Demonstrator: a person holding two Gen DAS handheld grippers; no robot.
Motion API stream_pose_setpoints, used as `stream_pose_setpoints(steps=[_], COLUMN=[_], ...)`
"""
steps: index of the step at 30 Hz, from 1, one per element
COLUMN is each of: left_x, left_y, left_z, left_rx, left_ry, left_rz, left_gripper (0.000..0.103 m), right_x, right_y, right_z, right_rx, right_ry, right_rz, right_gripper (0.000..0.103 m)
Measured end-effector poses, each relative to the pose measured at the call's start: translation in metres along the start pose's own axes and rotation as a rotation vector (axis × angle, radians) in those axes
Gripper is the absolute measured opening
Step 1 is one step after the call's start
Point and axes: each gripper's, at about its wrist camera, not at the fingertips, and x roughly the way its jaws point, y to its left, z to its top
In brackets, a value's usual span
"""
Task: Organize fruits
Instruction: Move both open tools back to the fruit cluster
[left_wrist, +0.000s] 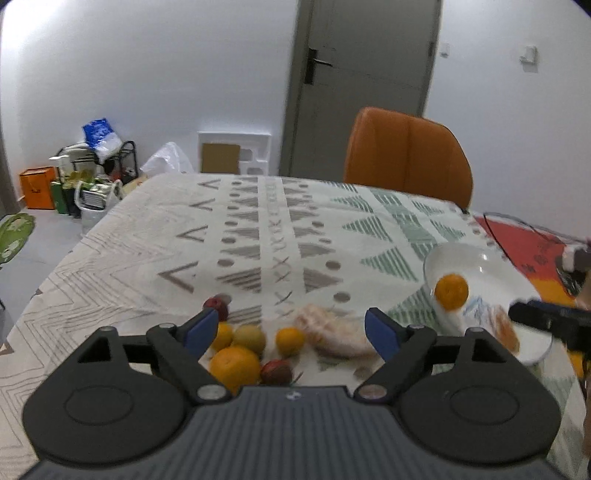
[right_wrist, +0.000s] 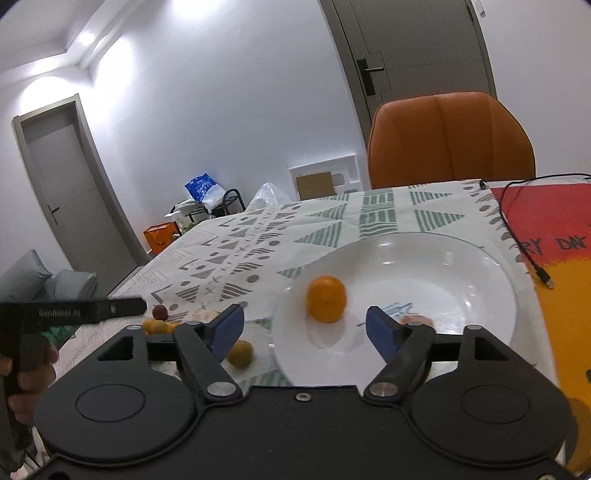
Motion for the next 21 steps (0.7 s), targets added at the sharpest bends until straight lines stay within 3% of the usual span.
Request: stream_pose_setpoints(steps=[11, 18, 21], left_x=[0.02, 0.041, 0.046], left_y=[0.066, 0.097, 0.101], left_z=[-0.015, -0.02, -0.021], left_rx=[0.069, 0.005, -0.002], left_ry=[0.061, 0.113, 0.124], left_rz=[-0.172, -0.266, -0.312], left_gripper=[0.085, 0.082, 0.073], right_x=[0.02, 0.048, 0.059], right_y=[0.055, 0.096, 0.107], right_z=[-0.012, -0.014, -0.015], right_rx=[0.025, -0.064, -0.077], right_ry=[-0.035, 0.051, 0.083], right_rz=[-0.078, -0.124, -0.139], right_gripper=[0.094, 0.099, 0.099])
